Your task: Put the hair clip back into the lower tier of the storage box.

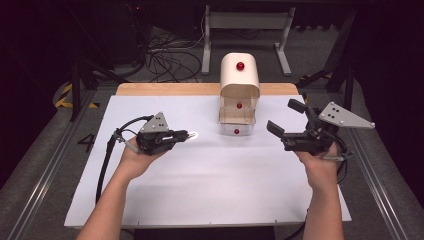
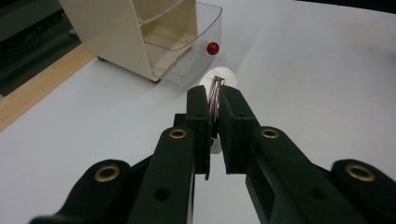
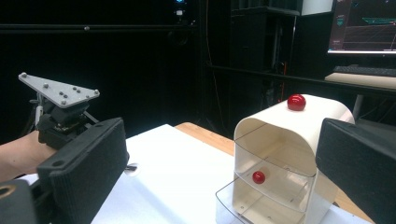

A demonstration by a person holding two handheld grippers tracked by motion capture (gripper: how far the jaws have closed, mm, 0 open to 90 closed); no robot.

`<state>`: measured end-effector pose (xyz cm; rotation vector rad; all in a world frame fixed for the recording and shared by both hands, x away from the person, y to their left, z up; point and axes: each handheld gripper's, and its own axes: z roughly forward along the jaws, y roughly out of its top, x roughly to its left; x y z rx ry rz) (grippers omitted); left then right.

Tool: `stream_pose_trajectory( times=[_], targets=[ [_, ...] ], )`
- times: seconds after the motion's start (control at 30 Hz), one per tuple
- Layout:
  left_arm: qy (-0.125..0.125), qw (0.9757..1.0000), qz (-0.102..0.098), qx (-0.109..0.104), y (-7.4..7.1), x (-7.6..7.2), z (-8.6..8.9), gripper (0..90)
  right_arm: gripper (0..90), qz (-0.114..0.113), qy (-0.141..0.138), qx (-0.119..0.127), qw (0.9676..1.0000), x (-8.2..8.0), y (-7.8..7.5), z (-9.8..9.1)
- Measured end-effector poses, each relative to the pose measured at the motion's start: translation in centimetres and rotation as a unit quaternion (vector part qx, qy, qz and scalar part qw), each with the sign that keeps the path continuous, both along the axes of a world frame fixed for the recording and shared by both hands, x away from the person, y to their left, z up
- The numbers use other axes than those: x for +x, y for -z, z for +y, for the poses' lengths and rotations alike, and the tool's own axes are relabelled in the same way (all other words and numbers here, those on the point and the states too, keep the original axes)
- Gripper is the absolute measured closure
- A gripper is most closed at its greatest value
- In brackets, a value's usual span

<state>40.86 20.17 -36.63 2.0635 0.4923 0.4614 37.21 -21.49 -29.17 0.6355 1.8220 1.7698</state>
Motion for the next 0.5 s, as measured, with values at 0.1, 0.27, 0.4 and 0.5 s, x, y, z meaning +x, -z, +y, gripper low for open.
stream_pose_trajectory(
  times=[0.1, 0.27, 0.4, 0.5],
  targets=[
    [-0.001, 1.0000, 0.000, 0.004, 0.0, 0.3, -0.2, 83.4, 2.8, 0.001, 0.001, 0.000, 1.0000, 0.0, 0.0, 0.0],
    [-0.002, 1.0000, 0.000, -0.001, -0.2, 0.7, -0.6, 83.4, 2.8, 0.002, 0.000, -0.001, 1.0000, 0.1, 0.1, 0.0],
    [-0.003, 1.0000, -0.004, -0.003, -0.5, 0.9, -1.1, 83.5, 2.8, 0.001, 0.002, 0.002, 1.0000, 0.1, 0.1, -0.2],
    [-0.008, 0.9999, -0.007, -0.003, -0.5, 1.1, -1.4, 83.5, 2.8, 0.003, 0.002, 0.003, 1.0000, 0.1, 0.1, -0.2]
  ],
)
